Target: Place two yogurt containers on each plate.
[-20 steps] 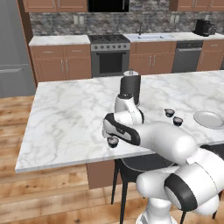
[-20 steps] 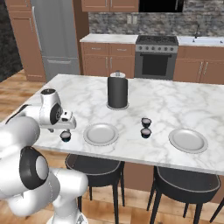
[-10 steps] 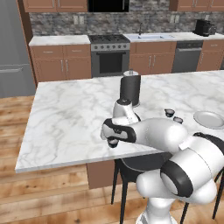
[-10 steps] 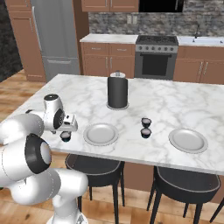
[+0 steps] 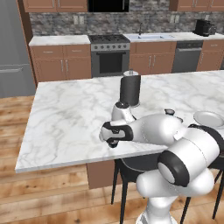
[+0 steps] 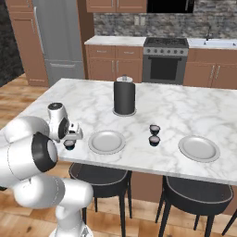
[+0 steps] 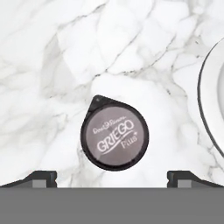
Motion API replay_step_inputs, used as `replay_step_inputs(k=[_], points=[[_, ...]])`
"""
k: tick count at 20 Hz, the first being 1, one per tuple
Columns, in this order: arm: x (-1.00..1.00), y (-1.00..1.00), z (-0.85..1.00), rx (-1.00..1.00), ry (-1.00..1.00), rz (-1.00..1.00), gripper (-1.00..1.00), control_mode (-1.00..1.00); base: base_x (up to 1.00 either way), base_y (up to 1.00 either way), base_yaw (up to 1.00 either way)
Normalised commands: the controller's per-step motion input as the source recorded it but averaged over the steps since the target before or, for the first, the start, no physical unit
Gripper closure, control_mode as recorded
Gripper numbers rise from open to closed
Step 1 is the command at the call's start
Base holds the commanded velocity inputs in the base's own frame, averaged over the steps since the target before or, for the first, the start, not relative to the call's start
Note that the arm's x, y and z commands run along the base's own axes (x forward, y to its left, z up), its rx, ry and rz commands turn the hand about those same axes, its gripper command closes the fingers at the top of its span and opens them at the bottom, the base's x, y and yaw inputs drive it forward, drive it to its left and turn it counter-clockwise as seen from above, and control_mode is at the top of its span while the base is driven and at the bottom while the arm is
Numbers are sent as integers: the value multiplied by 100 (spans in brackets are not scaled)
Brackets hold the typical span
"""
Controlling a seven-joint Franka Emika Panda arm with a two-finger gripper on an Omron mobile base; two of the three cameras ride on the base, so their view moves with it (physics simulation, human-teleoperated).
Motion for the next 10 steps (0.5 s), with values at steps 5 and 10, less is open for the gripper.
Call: replay_step_inputs(k=[5,10], points=[[10,0,-17,0,0,2,-100,-100,0,0,0],[9,0,-16,0,0,1,-100,-100,0,0,0]])
